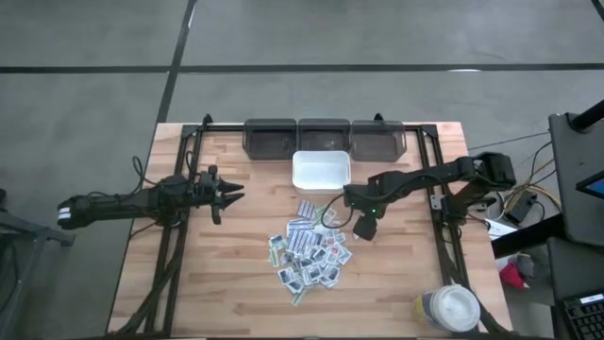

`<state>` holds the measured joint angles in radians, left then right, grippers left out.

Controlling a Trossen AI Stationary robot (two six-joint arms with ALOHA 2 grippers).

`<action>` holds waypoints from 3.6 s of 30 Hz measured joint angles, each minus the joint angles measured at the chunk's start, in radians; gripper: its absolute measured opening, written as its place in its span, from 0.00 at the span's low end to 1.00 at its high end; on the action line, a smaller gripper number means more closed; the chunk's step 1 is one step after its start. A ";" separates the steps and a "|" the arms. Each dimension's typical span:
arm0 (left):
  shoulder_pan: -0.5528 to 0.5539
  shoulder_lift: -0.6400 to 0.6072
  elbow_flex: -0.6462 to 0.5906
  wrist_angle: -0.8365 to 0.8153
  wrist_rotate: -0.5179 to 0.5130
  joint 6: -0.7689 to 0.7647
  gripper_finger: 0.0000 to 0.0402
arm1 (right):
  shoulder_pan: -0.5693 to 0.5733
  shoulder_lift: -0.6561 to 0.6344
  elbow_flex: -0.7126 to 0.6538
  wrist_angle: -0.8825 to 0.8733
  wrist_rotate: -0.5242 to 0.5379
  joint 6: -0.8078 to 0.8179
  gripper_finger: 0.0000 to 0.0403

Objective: Pick & Place First Aid Supplies
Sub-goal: Put the green bandage pack into the right gray bin

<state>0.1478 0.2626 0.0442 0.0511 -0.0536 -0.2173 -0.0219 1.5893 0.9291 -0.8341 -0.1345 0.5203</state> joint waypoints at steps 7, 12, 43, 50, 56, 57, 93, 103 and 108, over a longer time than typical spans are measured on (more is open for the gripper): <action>0.000 0.000 0.000 0.000 0.000 0.000 0.30 | 0.000 0.067 -0.001 0.008 0.036 0.004 0.48; 0.000 0.000 0.000 0.000 0.000 0.000 0.30 | 0.000 0.098 -0.001 0.045 0.087 0.004 0.48; 0.000 0.000 0.000 0.000 0.000 -0.023 0.30 | 0.011 0.119 -0.030 0.047 0.143 0.057 0.21; 0.000 0.000 0.000 0.000 0.000 -0.023 0.30 | 0.011 0.114 -0.032 0.037 0.150 0.056 0.06; 0.000 0.000 0.000 0.000 0.000 -0.023 0.30 | 0.011 0.067 -0.040 0.021 0.129 0.057 0.02; 0.000 0.000 0.000 0.000 0.000 -0.023 0.30 | 0.011 0.051 -0.040 0.023 0.124 0.057 0.02; 0.000 0.000 0.000 0.001 0.000 -0.072 0.30 | -0.277 -0.444 -0.034 0.330 0.251 0.056 0.02; 0.000 0.000 0.000 0.001 0.000 -0.072 0.30 | -0.397 -0.442 -0.034 0.352 0.505 -0.081 0.02; 0.000 0.000 0.000 0.001 0.000 -0.072 0.30 | -0.427 -0.442 -0.034 0.352 0.605 -0.144 0.02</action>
<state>0.1479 0.2626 0.0442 0.0517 -0.0532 -0.2889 -0.4494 1.1477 0.8955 -0.4820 0.4702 0.3767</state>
